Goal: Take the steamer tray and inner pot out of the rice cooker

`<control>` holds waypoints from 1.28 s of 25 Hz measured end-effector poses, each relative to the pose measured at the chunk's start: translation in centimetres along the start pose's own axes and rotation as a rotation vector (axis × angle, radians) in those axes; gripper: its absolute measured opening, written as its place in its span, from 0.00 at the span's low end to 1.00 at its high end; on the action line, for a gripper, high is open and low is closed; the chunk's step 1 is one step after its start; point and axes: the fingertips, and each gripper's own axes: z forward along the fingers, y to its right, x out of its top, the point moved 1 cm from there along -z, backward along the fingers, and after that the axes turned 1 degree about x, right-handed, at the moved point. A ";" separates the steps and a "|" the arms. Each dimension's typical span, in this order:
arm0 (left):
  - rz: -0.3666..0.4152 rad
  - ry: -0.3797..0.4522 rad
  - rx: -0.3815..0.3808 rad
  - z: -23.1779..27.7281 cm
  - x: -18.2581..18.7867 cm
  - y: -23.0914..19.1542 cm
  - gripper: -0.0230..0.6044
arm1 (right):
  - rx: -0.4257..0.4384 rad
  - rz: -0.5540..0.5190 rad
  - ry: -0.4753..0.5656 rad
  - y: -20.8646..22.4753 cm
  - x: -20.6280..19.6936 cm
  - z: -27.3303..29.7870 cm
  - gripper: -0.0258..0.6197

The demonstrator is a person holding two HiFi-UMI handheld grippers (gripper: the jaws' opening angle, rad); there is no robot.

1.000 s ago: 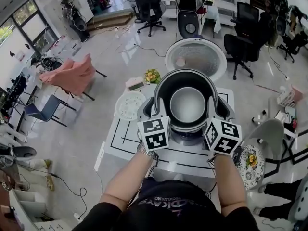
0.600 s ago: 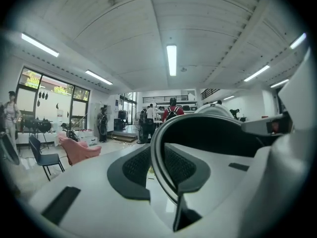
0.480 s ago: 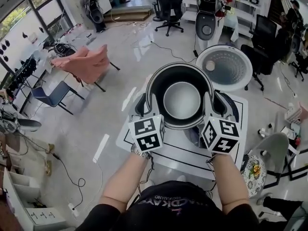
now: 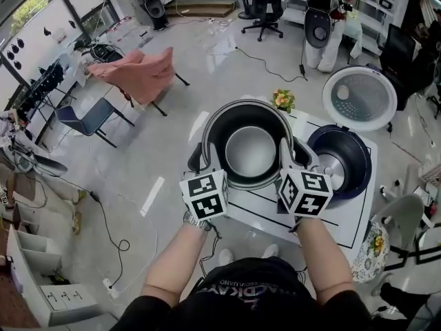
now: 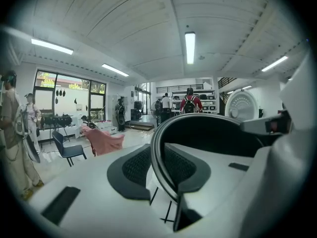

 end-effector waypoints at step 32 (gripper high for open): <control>0.026 -0.344 -0.132 4.2 -18.0 -1.1 0.17 | -0.158 0.143 -0.297 2.2 -19.4 1.7 0.17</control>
